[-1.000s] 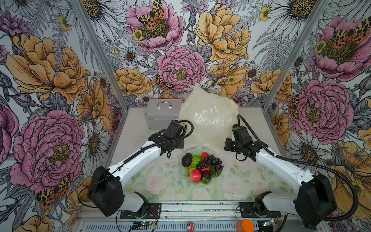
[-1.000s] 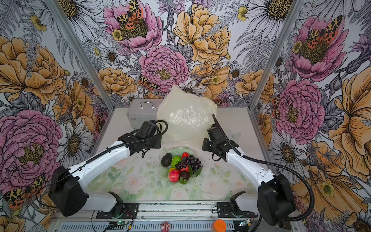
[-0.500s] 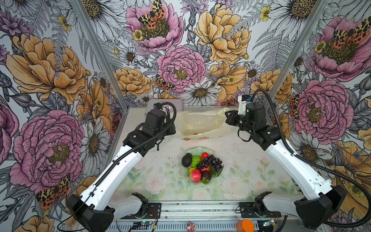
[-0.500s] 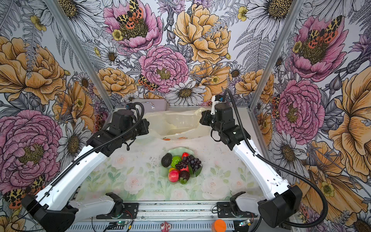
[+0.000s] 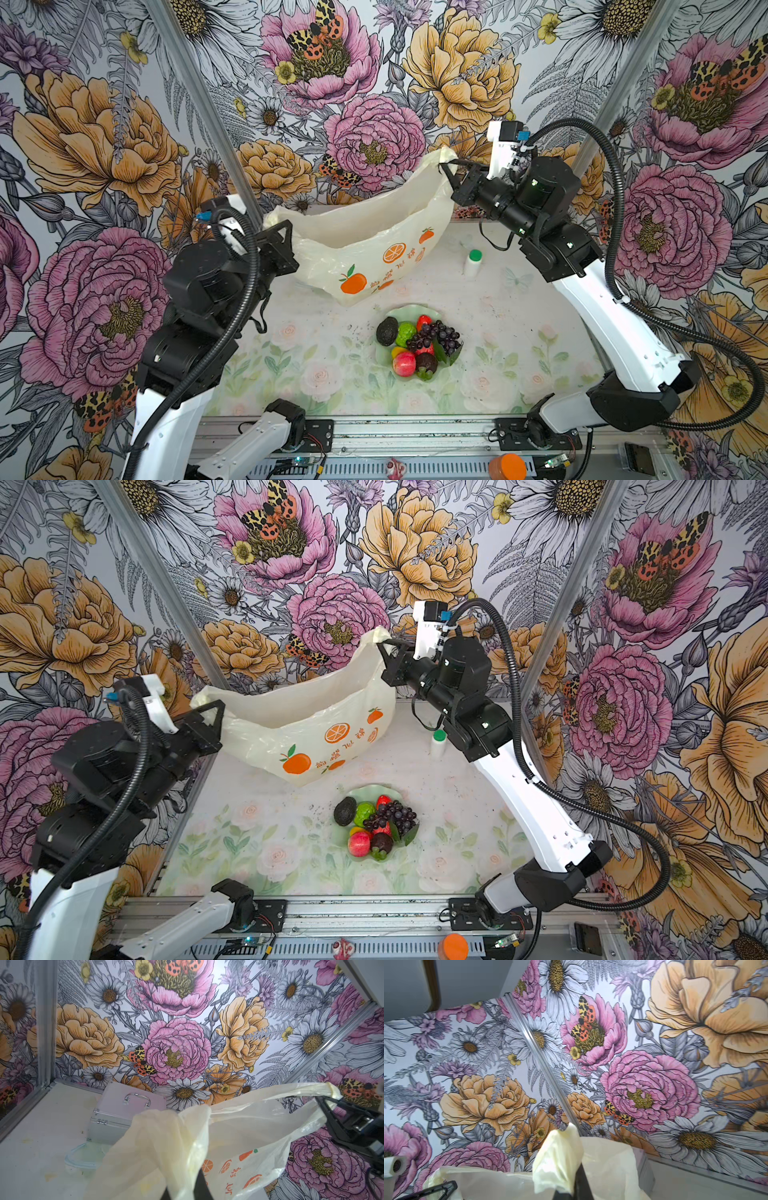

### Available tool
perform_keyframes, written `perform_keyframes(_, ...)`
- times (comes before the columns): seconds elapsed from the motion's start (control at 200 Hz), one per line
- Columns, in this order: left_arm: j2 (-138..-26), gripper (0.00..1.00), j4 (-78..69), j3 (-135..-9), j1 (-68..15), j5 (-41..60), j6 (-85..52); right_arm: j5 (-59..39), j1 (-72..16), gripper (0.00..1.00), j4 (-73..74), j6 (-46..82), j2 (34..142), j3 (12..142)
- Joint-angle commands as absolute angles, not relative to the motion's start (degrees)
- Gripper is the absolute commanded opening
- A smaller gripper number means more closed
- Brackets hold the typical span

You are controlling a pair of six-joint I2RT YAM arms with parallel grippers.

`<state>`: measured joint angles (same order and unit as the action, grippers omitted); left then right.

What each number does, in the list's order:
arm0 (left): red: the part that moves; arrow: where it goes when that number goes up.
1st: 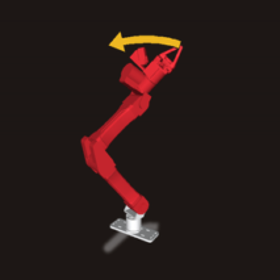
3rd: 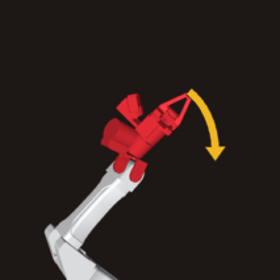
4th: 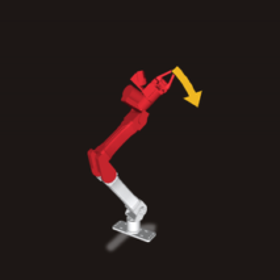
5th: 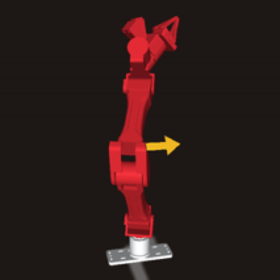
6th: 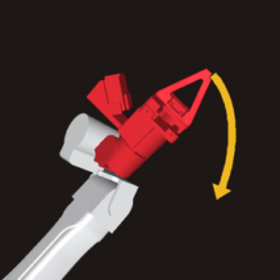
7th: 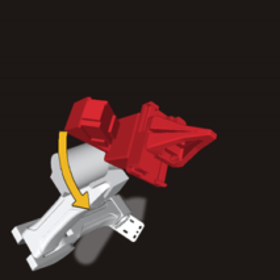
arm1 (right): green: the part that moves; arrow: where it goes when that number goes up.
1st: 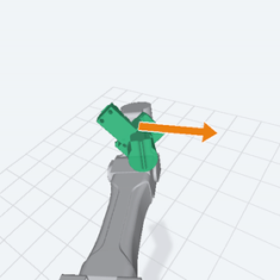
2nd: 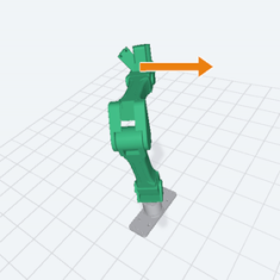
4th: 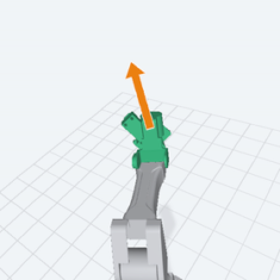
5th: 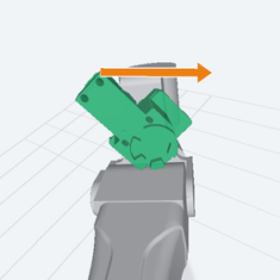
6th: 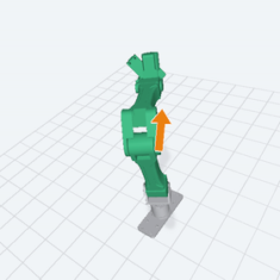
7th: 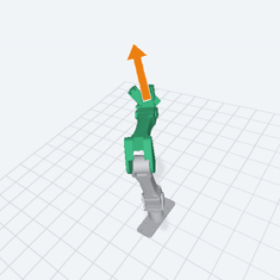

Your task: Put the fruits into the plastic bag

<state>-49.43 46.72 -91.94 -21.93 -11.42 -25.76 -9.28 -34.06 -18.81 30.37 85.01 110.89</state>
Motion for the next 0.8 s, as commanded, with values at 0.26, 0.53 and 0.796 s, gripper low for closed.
perform_keyframes(0.26,-40.50,0.00,49.46,-92.35,-21.71,-12.39,-21.75,-14.96,-36.39,0.00,-9.35,31.57,89.96,106.95)
perform_keyframes(0.53,-33.20,0.00,49.93,-69.42,-21.67,-6.25,-31.27,-16.68,-35.13,0.00,-4.49,31.91,92.60,88.52)
perform_keyframes(0.796,-28.28,0.00,50.37,-47.74,-22.51,-4.58,-45.74,-20.87,-30.82,0.00,0.96,36.47,96.85,76.03)
